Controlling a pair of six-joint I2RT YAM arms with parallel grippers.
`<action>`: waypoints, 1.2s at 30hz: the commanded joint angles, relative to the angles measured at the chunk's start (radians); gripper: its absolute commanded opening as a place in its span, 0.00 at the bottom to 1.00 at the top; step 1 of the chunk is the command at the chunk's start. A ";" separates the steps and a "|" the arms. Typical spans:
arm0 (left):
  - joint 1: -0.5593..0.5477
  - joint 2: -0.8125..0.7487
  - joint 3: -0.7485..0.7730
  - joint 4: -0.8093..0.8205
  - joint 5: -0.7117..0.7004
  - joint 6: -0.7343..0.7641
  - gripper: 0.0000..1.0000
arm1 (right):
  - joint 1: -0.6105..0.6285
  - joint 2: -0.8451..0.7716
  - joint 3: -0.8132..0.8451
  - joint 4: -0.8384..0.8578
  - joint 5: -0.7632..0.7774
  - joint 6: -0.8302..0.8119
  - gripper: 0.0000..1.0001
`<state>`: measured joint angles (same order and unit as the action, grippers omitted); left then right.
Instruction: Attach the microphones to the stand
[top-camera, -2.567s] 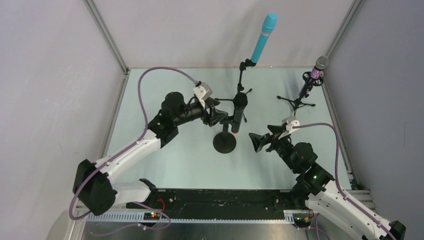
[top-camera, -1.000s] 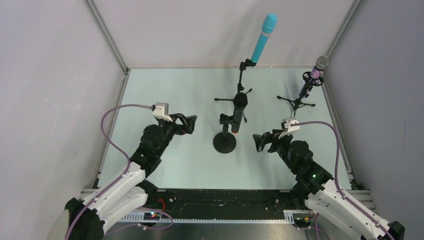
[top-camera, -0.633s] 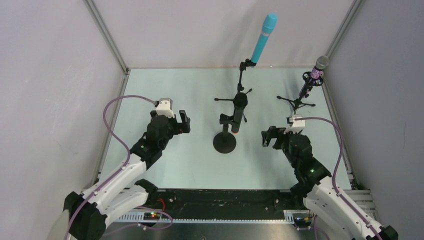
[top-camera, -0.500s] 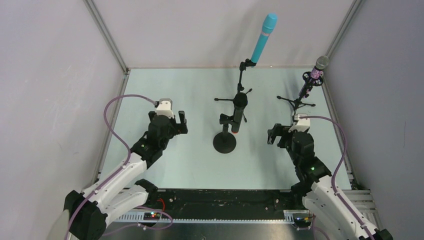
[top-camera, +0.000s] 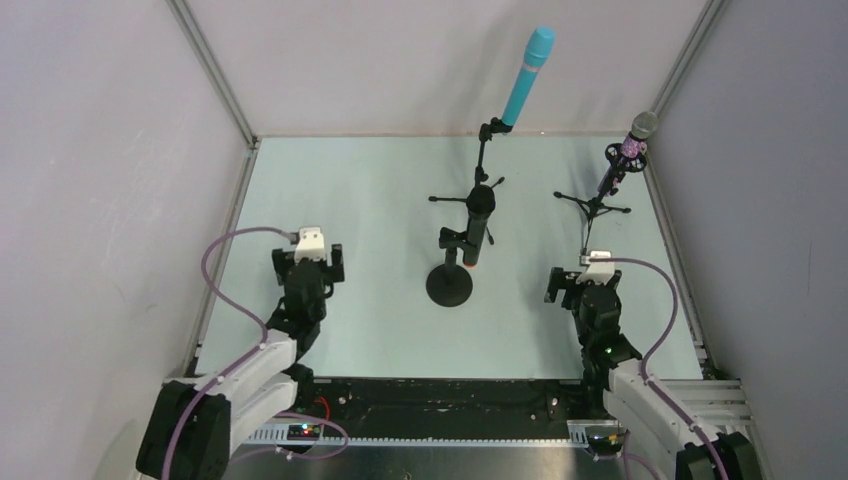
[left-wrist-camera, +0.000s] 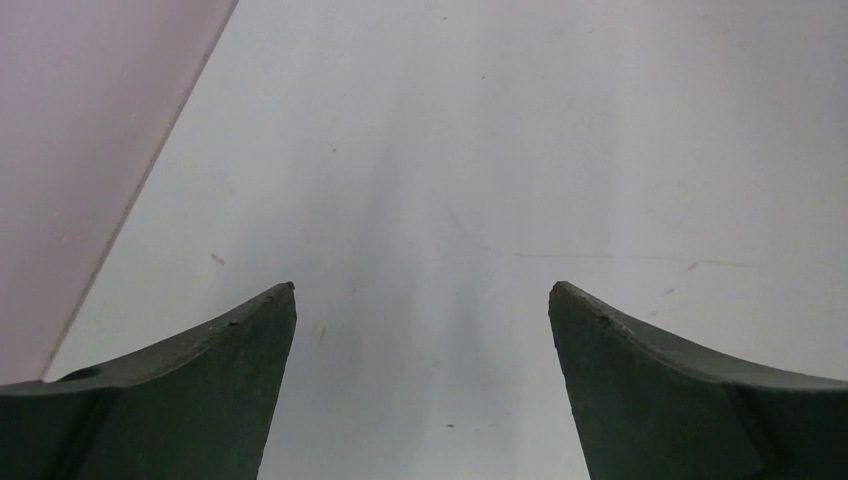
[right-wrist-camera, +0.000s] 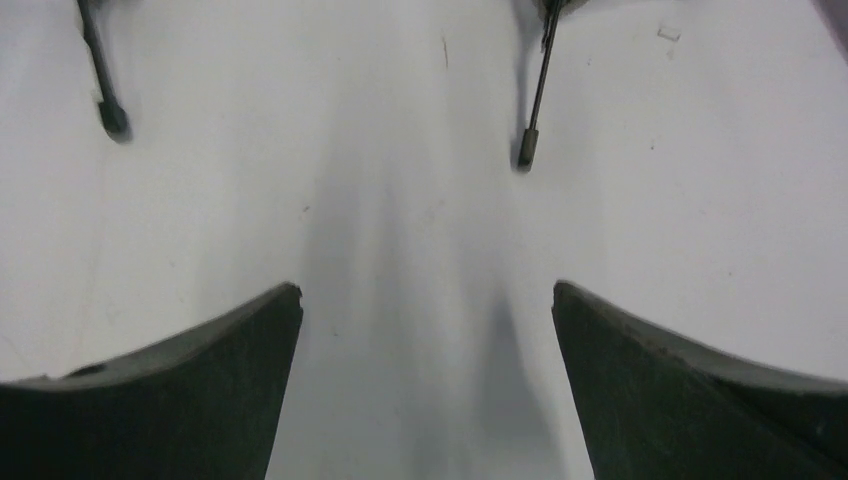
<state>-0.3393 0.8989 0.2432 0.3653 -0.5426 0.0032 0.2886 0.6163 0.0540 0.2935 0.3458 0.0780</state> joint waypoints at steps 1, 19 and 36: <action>0.099 0.022 -0.126 0.469 0.101 0.068 1.00 | -0.023 0.051 -0.080 0.445 -0.058 -0.138 1.00; 0.272 0.358 -0.213 0.992 0.318 0.103 1.00 | -0.157 0.603 0.042 0.819 -0.298 -0.185 1.00; 0.278 0.367 -0.109 0.823 0.150 0.035 1.00 | -0.276 0.742 0.181 0.711 -0.260 -0.032 1.00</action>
<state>-0.0734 1.2644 0.0982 1.2121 -0.3111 0.0696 0.0448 1.3476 0.1783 1.0500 0.0887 0.0025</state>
